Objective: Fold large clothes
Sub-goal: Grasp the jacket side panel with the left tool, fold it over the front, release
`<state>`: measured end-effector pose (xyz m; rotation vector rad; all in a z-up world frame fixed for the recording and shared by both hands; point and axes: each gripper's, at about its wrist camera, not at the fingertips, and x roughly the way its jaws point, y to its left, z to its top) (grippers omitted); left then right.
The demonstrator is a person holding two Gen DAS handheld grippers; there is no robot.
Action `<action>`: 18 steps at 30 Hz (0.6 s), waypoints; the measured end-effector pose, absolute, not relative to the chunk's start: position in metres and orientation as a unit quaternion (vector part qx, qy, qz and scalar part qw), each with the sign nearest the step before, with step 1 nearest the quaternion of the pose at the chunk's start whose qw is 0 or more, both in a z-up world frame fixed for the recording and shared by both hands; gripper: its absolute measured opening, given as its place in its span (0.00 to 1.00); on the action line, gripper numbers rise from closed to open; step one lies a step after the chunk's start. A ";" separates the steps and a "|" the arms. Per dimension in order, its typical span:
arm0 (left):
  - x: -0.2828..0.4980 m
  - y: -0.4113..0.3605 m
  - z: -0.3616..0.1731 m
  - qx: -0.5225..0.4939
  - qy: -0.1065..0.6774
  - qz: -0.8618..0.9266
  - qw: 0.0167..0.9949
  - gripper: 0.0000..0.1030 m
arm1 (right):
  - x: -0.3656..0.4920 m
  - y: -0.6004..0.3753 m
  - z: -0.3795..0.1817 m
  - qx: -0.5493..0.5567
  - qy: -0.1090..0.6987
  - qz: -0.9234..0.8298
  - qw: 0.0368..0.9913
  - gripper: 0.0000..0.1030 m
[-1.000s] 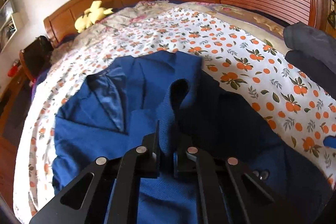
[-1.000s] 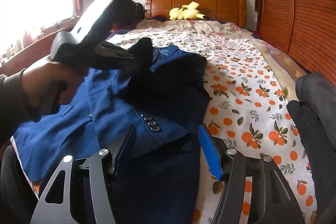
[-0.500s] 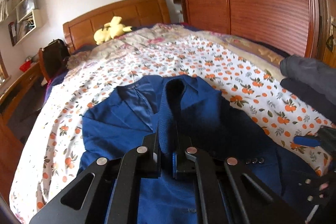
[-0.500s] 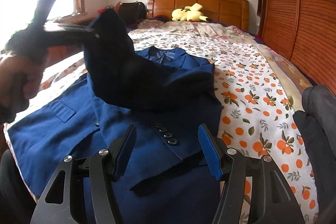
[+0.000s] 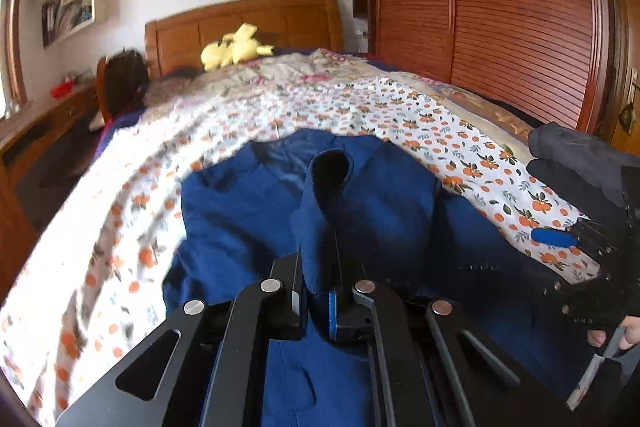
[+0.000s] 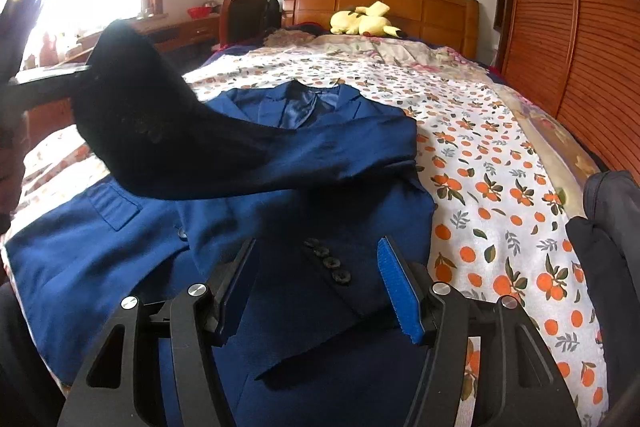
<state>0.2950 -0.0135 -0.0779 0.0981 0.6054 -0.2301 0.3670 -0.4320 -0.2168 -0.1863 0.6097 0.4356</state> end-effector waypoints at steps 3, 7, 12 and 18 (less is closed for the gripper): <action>0.287 -0.007 -0.092 0.049 0.301 -0.104 0.947 0.07 | 0.368 -0.433 -0.219 -0.092 0.300 0.211 0.926 0.57; 0.282 -0.001 -0.111 0.049 0.318 -0.095 0.942 0.14 | 0.369 -0.435 -0.221 -0.093 0.303 0.211 0.925 0.57; 0.265 0.020 -0.130 0.002 0.337 -0.089 0.937 0.28 | 0.369 -0.435 -0.223 -0.095 0.305 0.213 0.923 0.57; 0.233 0.030 -0.143 0.016 0.339 -0.071 0.938 0.41 | 0.367 -0.433 -0.223 -0.098 0.303 0.217 0.923 0.57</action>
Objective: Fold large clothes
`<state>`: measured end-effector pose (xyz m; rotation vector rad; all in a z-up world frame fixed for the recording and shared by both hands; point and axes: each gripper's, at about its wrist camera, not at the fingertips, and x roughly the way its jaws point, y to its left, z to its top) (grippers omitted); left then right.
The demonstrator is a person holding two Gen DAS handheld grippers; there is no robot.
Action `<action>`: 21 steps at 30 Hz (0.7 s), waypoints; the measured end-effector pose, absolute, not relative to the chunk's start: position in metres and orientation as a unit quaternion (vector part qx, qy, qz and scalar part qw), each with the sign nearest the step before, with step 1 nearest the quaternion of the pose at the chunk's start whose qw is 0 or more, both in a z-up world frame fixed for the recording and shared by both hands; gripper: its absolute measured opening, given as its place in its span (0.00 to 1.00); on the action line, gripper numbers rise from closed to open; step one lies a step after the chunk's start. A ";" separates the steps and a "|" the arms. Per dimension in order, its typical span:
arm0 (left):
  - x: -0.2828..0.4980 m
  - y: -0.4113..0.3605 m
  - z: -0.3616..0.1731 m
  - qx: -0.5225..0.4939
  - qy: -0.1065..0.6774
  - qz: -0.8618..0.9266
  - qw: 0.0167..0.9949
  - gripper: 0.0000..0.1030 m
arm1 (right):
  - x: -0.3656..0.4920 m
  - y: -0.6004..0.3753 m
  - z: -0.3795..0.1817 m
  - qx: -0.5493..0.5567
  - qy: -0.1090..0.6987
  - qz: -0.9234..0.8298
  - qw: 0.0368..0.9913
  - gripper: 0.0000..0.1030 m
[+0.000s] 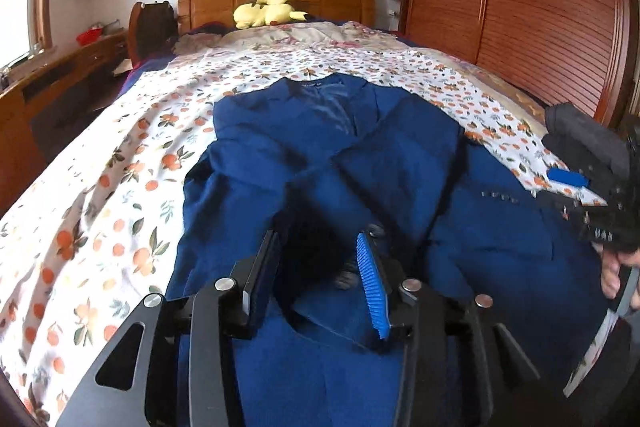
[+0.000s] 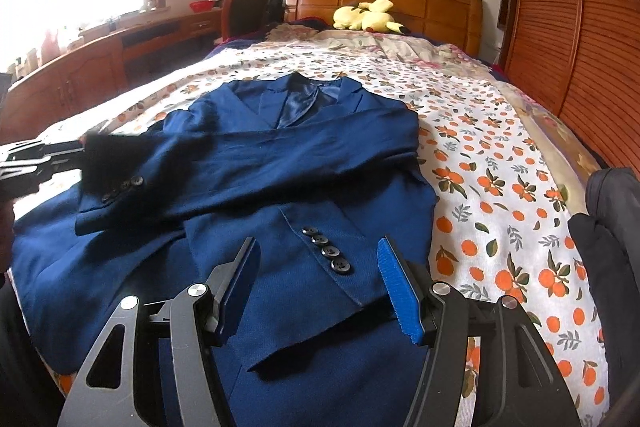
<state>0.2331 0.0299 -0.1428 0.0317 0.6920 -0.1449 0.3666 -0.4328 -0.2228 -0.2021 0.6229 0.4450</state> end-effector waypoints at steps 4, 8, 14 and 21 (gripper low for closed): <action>0.217 0.030 -0.147 0.027 0.342 -0.067 0.937 0.43 | 0.366 -0.432 -0.223 -0.098 0.304 0.218 0.922 0.57; 0.207 0.028 -0.159 0.040 0.352 -0.061 0.933 0.44 | 0.365 -0.432 -0.223 -0.096 0.303 0.221 0.922 0.57; 0.207 0.026 -0.181 0.043 0.385 -0.063 0.920 0.44 | 0.366 -0.427 -0.227 -0.101 0.307 0.229 0.918 0.57; 0.213 0.017 -0.202 0.064 0.413 -0.064 0.906 0.34 | 0.365 -0.426 -0.227 -0.101 0.307 0.233 0.917 0.57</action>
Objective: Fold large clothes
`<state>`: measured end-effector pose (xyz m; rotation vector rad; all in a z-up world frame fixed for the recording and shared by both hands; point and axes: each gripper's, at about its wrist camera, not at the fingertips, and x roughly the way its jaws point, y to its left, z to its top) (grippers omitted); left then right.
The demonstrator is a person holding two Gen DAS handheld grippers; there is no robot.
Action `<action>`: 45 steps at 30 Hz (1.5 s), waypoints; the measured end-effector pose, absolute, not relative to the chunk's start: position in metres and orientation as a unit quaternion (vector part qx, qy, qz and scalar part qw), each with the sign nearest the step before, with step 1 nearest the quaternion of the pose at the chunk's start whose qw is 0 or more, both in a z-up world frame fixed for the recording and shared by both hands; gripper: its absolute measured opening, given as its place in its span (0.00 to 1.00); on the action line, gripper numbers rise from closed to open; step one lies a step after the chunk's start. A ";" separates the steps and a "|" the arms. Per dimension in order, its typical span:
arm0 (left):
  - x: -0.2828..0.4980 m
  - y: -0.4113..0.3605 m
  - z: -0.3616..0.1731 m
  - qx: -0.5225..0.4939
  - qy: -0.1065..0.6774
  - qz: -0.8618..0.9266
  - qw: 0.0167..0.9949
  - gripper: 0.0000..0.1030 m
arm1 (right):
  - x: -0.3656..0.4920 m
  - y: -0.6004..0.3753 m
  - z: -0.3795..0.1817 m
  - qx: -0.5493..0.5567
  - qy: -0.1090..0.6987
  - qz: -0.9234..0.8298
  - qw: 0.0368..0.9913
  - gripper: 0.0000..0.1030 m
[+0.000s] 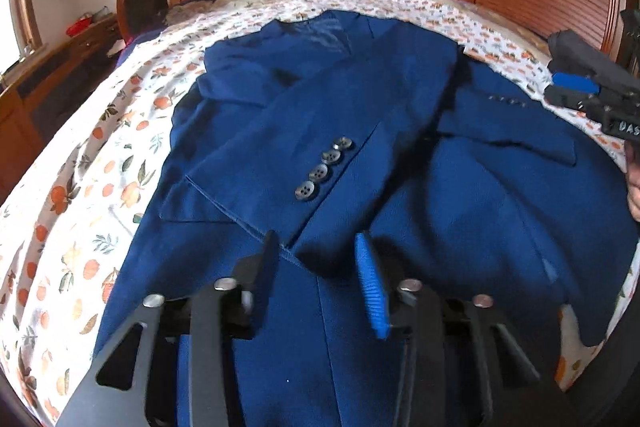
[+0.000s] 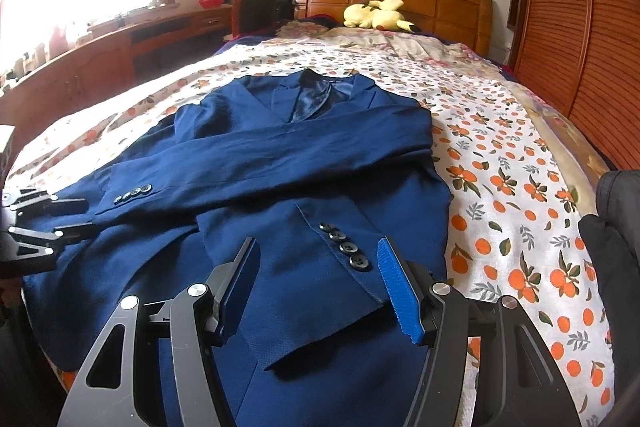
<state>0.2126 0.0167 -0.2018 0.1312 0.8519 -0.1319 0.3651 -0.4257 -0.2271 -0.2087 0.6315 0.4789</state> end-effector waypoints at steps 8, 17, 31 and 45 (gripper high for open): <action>0.205 0.017 -0.189 0.041 0.401 -0.080 0.912 0.02 | 0.365 -0.427 -0.227 -0.101 0.307 0.233 0.917 0.57; 0.181 -0.007 -0.156 0.045 0.372 -0.101 0.921 0.08 | 0.366 -0.426 -0.226 -0.102 0.308 0.232 0.917 0.57; 0.155 0.045 -0.145 0.028 0.328 -0.033 0.944 0.98 | 0.366 -0.421 -0.238 -0.112 0.319 0.233 0.912 0.57; 0.136 0.100 -0.154 0.007 0.334 0.007 0.943 0.98 | 0.361 -0.425 -0.236 -0.113 0.326 0.218 0.913 0.57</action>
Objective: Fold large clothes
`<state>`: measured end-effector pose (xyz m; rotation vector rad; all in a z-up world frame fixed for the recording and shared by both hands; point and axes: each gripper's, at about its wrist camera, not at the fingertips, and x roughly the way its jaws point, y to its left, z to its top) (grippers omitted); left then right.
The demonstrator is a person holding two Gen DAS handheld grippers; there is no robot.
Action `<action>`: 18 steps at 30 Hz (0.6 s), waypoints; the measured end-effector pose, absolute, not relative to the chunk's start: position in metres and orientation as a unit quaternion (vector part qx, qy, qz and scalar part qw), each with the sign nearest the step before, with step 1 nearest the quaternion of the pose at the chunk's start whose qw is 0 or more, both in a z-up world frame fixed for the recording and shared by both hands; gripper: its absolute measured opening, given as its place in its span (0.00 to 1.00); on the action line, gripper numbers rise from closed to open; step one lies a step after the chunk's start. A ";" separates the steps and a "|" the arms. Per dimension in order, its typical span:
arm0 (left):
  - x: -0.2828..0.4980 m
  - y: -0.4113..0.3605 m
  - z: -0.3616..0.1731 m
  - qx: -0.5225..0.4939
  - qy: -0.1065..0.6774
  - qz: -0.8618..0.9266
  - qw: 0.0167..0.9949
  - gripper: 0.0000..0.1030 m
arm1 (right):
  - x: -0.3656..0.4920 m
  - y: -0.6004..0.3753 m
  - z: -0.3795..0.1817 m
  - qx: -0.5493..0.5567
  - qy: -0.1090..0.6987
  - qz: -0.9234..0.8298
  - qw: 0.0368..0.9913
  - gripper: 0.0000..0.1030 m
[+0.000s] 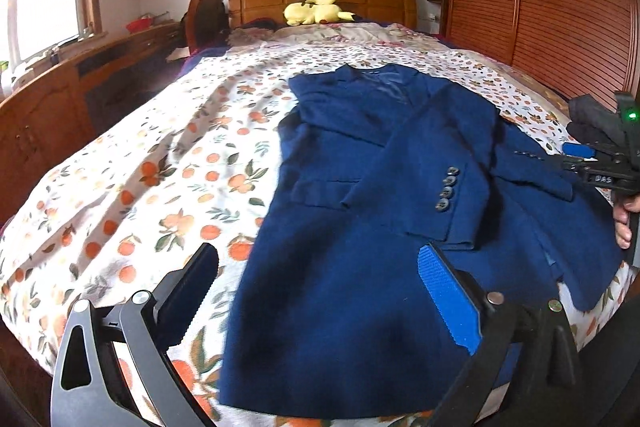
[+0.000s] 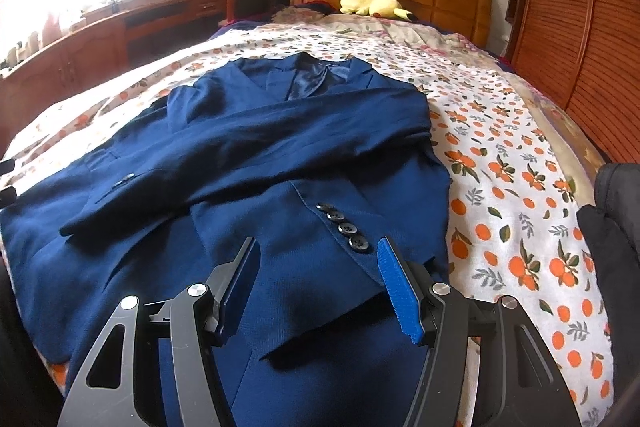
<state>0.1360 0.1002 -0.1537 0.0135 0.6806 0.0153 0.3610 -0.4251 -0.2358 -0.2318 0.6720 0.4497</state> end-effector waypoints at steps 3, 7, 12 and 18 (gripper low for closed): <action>0.131 0.112 -0.155 0.003 0.336 0.013 0.942 0.98 | 0.350 -0.437 -0.233 -0.099 0.328 0.218 0.914 0.57; 0.124 0.123 -0.159 -0.004 0.339 0.016 0.941 0.98 | 0.333 -0.458 -0.235 -0.096 0.340 0.204 0.913 0.57; 0.115 0.136 -0.165 -0.013 0.343 0.020 0.939 0.98 | 0.309 -0.496 -0.236 -0.096 0.356 0.172 0.913 0.58; 0.109 0.145 -0.171 -0.021 0.349 0.021 0.937 0.98 | 0.290 -0.528 -0.248 -0.070 0.387 0.161 0.905 0.59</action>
